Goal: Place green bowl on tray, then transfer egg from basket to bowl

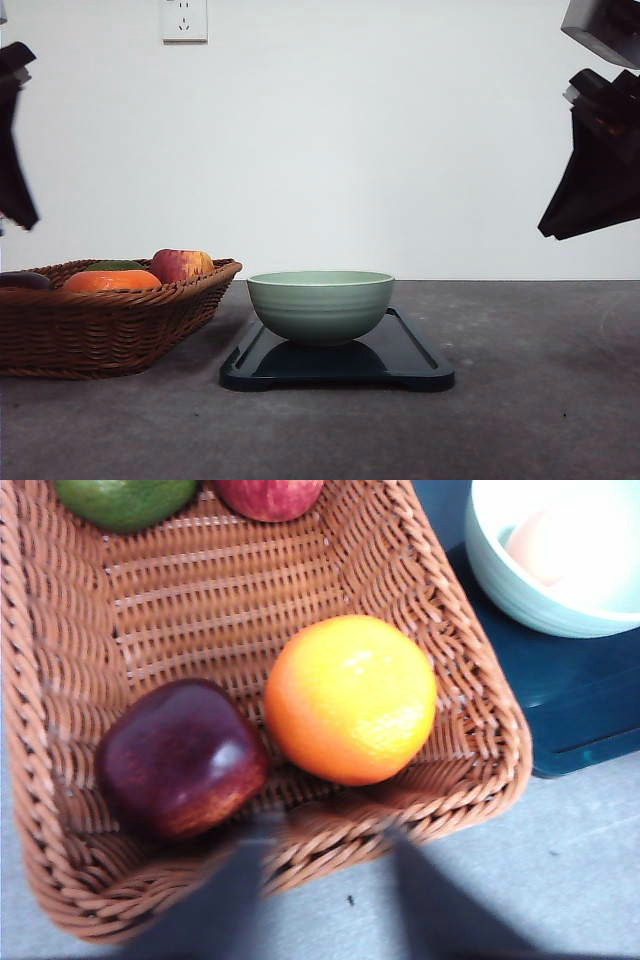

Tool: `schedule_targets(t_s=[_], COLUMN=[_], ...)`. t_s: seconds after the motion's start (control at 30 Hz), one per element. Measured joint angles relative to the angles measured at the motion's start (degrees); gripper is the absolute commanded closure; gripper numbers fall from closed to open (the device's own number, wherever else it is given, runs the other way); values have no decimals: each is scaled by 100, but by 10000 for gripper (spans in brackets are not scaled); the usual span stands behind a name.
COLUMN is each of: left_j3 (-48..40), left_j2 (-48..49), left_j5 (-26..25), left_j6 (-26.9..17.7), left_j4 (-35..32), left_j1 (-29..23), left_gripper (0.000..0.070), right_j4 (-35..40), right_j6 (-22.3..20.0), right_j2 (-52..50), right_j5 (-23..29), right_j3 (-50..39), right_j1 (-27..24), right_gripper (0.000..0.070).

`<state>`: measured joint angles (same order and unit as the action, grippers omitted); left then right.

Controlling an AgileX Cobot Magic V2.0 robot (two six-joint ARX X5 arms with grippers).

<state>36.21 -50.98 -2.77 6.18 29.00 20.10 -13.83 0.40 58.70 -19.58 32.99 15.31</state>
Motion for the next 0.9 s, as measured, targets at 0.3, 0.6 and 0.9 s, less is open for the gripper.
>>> schedule_targets(t_s=[0.3,0.6,0.9], left_j3=[0,0,-250], left_j2=[0,14,1006], left_j5=[-4,-4,-15], left_j6=[4,3,-103], left_j4=[6,6,-509], left_j1=[0,2,-728], left_gripper=[700,700,700], right_j4=[147,149,166], right_j6=[0,0,2], right_j2=[0,0,0], right_j5=[-122,-122,-122], right_j3=[0,0,0], right_j1=[0,0,0], right_gripper=[690,690,690])
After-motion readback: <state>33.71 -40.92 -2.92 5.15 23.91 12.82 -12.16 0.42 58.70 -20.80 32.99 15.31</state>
